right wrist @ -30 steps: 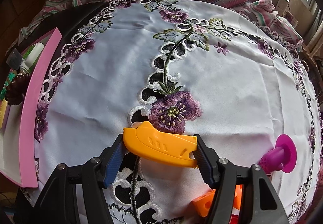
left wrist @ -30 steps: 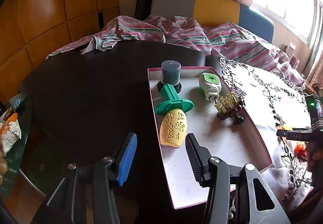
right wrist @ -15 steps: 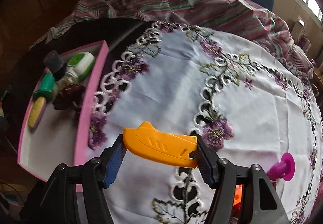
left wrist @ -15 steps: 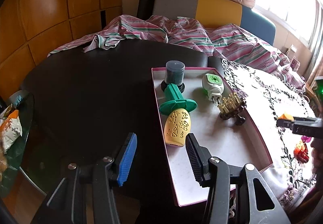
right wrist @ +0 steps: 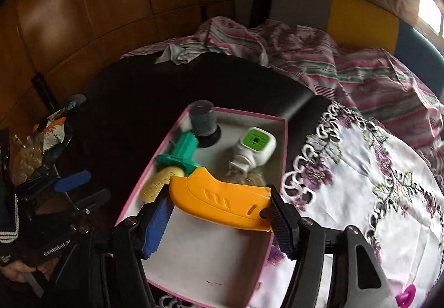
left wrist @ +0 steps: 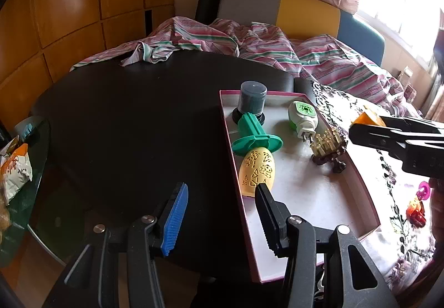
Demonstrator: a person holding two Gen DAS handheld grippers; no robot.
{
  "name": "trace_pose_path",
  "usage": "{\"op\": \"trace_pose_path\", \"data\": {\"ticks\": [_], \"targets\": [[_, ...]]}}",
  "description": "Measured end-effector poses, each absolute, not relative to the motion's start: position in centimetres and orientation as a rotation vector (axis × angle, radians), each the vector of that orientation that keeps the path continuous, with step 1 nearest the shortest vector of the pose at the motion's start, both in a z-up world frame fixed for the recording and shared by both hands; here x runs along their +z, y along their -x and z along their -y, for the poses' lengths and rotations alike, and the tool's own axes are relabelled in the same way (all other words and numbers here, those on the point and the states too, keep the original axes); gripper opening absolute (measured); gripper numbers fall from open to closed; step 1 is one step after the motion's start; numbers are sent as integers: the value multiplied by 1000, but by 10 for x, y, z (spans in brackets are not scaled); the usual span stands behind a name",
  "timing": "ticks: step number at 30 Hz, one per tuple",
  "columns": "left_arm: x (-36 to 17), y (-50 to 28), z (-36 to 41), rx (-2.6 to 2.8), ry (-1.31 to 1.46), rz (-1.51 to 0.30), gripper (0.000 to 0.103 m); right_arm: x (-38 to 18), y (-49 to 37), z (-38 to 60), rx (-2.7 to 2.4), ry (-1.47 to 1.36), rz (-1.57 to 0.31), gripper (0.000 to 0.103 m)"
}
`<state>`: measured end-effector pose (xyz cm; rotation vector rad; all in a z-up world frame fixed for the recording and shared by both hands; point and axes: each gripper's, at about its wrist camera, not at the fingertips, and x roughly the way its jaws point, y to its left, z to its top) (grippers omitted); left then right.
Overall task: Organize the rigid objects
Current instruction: 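Carry the orange boat piece over the tray with the right tool, then lower the orange boat piece into the tray and open the right tool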
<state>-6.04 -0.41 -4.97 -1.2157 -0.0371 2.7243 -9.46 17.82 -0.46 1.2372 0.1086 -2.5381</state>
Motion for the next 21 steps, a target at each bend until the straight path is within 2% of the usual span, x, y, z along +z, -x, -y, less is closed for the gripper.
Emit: {"op": "trace_pose_path", "data": {"ticks": [10,21], "targets": [[-55,64,13,2721,1244,76,51,-19,121,-161,-2514,-1279,-138,66],[-62,66,17,2717,1278,83,51,-59,158,-140,-2448,-1396,-205,66]]}}
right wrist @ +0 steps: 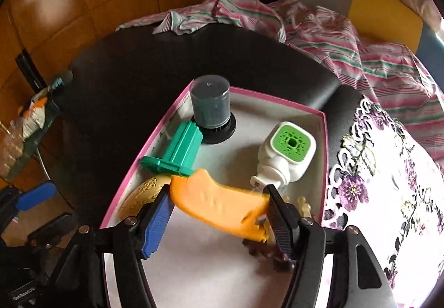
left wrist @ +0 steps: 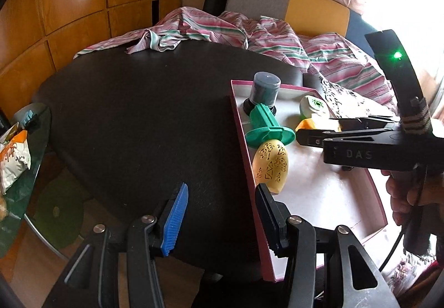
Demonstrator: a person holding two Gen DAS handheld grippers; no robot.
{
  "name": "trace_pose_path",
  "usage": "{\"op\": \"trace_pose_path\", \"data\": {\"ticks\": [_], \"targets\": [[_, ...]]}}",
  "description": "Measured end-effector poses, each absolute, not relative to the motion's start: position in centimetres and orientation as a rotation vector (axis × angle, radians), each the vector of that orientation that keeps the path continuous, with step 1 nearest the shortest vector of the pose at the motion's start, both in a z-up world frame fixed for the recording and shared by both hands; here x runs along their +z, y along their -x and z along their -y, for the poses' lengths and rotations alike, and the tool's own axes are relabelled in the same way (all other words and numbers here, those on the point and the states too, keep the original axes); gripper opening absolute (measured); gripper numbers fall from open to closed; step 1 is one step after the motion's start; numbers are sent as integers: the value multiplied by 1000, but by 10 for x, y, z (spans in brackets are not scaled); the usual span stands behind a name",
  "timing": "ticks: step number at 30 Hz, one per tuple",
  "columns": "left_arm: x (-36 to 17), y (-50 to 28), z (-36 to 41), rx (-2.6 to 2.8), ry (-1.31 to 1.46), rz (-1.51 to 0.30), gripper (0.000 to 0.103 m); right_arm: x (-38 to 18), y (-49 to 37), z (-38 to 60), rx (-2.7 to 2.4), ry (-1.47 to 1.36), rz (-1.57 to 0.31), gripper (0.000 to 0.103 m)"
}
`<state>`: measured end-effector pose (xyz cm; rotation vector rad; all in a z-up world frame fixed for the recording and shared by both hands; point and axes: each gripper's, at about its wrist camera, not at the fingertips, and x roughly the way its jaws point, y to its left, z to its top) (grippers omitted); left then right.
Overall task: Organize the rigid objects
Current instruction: 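Lower the orange boat piece into the tray and open the right tool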
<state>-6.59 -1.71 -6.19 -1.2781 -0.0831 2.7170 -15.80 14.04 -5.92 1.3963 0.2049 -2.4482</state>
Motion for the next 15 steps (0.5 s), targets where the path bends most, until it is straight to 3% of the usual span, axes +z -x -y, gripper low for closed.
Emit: {"op": "trace_pose_path", "data": {"ticks": [15], "targets": [[-60,64,21,2731,1265,90,53,-56,144,-157,-2469,-1361,-22,70]]}}
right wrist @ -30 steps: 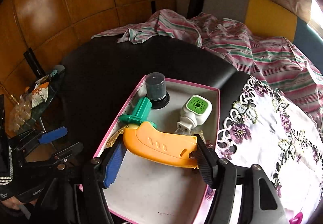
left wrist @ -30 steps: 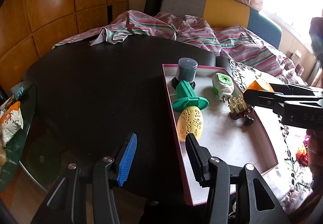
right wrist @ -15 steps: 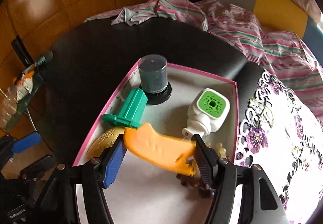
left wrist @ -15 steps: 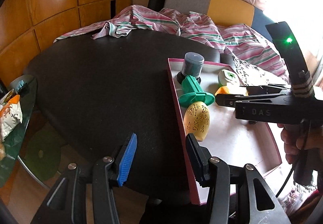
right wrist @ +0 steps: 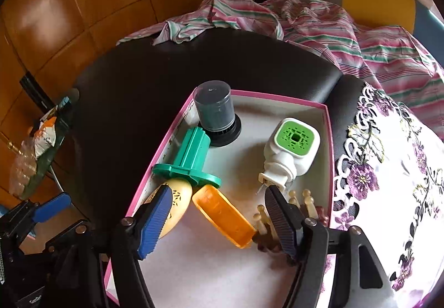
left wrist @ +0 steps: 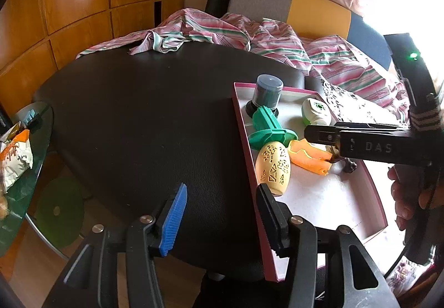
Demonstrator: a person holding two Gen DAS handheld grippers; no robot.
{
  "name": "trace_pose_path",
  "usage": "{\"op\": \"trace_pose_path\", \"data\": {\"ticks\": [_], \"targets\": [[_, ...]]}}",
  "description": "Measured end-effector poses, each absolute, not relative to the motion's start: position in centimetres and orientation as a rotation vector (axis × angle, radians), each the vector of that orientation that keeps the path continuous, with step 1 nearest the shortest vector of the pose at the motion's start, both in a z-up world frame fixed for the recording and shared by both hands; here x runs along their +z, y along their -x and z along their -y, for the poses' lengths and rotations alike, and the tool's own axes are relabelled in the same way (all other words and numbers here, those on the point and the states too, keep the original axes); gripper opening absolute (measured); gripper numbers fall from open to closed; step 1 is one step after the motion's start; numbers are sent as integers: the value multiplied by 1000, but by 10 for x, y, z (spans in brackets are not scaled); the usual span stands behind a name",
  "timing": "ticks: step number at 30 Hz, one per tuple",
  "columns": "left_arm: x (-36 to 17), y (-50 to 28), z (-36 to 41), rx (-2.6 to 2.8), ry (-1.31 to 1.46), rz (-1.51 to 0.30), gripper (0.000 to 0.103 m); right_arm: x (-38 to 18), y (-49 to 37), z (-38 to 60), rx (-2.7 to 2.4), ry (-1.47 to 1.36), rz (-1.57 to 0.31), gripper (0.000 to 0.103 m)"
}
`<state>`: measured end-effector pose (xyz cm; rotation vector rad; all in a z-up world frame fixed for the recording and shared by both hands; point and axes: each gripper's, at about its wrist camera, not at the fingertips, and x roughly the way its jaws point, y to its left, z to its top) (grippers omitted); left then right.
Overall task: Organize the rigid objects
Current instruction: 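Lower the orange boat piece into the tray and open the right tool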
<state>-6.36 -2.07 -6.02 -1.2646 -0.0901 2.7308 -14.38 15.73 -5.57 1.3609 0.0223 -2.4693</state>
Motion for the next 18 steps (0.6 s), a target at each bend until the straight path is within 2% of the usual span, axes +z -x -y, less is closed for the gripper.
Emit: {"op": "trace_pose_path", "data": {"ticks": [18], "targets": [[-51,56,12,2744,1218,35,53,-33,114,-187,-2564,-1270,82,70]]}}
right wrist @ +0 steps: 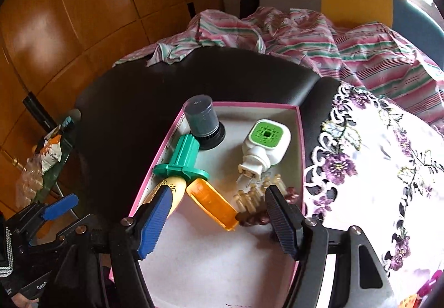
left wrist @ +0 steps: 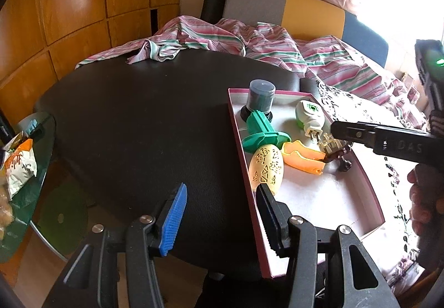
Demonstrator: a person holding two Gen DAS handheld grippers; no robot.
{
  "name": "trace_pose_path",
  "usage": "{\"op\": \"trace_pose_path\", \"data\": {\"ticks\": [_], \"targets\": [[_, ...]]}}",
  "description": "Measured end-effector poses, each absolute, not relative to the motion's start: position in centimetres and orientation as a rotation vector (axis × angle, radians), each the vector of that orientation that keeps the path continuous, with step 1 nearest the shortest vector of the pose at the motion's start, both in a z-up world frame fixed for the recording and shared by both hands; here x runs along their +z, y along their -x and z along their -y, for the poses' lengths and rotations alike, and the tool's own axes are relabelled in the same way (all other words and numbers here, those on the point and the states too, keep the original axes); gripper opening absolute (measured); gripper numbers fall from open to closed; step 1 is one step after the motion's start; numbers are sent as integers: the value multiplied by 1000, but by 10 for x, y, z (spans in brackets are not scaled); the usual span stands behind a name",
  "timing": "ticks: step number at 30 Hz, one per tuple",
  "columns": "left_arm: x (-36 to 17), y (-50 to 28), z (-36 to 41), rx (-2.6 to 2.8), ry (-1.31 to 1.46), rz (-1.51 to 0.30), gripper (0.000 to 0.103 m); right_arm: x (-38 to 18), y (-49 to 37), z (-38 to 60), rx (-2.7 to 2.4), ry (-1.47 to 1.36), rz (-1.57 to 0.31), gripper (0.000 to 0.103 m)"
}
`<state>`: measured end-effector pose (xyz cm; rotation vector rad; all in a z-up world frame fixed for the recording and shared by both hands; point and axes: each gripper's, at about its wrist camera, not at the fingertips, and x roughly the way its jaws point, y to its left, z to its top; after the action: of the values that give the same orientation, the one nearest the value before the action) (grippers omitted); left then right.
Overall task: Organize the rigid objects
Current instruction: 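Lower the orange boat piece into the tray and open the right tool, then move both tools back over the orange cubes and pink cup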
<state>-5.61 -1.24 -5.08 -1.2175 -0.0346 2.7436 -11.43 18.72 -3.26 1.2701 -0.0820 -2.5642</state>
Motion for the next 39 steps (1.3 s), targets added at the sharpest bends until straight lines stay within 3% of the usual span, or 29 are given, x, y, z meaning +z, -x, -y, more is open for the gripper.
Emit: {"op": "trace_pose_path", "data": {"ticks": [13,25,34,39], "targets": [[-48,50,-4,2716,1191,-25,53,-19,86,-255,-2683,-1263,177,70],[-37,48,-36,2659,1130,-101,53,-12,37,-383,-2915,-1327,406,70],[-26,46,-97,2512,1051,-190,53,-14,-38,-508,-3195,-1219,1016,70],[-28,40,-148,2381,1033,-261,59,-36,-84,-557,-3100,-1006,1596,70]]}}
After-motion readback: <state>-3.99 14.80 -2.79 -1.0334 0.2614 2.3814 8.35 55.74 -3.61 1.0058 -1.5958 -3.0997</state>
